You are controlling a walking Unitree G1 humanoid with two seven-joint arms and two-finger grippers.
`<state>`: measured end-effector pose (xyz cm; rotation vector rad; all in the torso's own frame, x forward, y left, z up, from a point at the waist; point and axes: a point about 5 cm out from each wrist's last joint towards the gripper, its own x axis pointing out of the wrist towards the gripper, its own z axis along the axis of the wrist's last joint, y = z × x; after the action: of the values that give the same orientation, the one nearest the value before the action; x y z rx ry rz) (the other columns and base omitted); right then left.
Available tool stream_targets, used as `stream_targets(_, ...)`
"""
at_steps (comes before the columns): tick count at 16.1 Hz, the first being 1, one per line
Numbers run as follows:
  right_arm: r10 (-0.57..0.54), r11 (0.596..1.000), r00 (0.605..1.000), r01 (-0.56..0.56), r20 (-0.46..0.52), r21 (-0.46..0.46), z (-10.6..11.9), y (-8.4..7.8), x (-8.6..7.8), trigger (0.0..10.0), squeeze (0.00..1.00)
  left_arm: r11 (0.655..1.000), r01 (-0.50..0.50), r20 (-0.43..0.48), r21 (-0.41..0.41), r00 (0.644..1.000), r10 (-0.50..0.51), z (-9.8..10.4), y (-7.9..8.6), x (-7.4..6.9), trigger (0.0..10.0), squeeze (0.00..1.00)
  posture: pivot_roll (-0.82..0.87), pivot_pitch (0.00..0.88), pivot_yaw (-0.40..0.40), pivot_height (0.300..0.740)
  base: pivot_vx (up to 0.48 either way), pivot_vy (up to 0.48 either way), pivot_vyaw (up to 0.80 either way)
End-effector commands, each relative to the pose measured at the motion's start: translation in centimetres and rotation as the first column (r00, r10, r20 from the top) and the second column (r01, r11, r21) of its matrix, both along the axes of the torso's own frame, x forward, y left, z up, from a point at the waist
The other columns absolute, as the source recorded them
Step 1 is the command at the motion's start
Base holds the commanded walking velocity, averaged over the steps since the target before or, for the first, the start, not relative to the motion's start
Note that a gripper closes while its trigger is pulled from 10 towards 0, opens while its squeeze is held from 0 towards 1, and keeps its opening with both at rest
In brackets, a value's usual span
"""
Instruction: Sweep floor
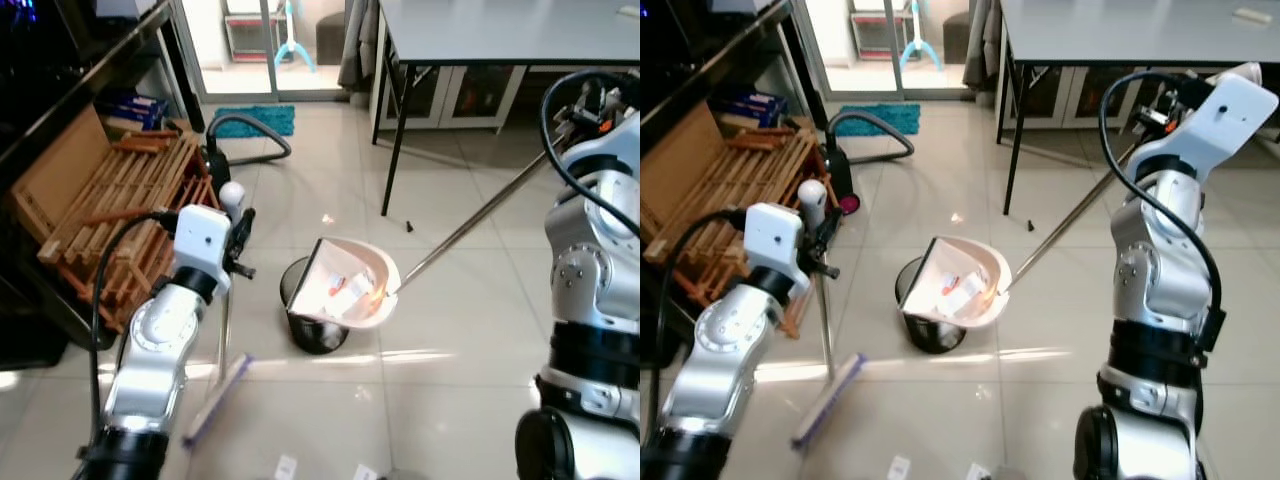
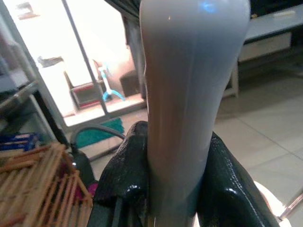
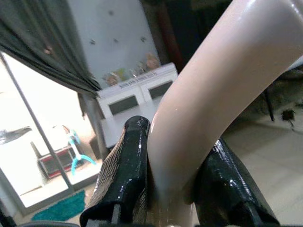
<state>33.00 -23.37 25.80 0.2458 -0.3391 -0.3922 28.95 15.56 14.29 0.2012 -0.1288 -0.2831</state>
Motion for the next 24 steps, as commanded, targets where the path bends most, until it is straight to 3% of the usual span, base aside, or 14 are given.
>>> stream_targets(1, 0.005, 1.0, 0.997, -0.004, 0.071, -0.018, 1.5, 0.2, -0.1, 10.0, 0.0, 1.0, -0.011, 0.044, 0.004, 0.999, 0.011, 1.0, 0.4, 0.1, 10.0, 0.0, 0.01, 0.02, 0.029, 0.74, 0.375, 0.0, 0.0)
stream_targets(9, 0.055, 0.998, 0.996, -0.052, 0.07, -0.038, 1.5, 0.6, 0.6, 10.0, 0.0, 0.997, -0.079, 0.039, 0.002, 0.996, 0.079, 1.1, 2.0, 0.6, 10.0, 0.0, 0.01, 0.019, 0.022, 0.74, 0.0, 0.0, 0.0)
stream_targets(19, 0.094, 0.993, 0.994, -0.09, 0.061, -0.074, 2.2, 0.3, 1.2, 10.0, 0.0, 0.997, -0.074, 0.022, -0.02, 0.997, 0.074, 1.0, 1.7, 1.1, 10.0, 0.0, -0.04, 0.057, 0.003, 0.74, 0.0, 0.0, 0.0)
stream_targets(24, 0.114, 0.991, 0.992, -0.11, 0.055, -0.071, 2.1, 0.7, 1.7, 10.0, 0.0, 0.996, -0.088, 0.008, -0.012, 0.996, 0.088, 0.6, 2.0, 0.4, 10.0, 0.0, -0.01, 0.075, -0.006, 0.74, 0.0, 0.0, 0.0)
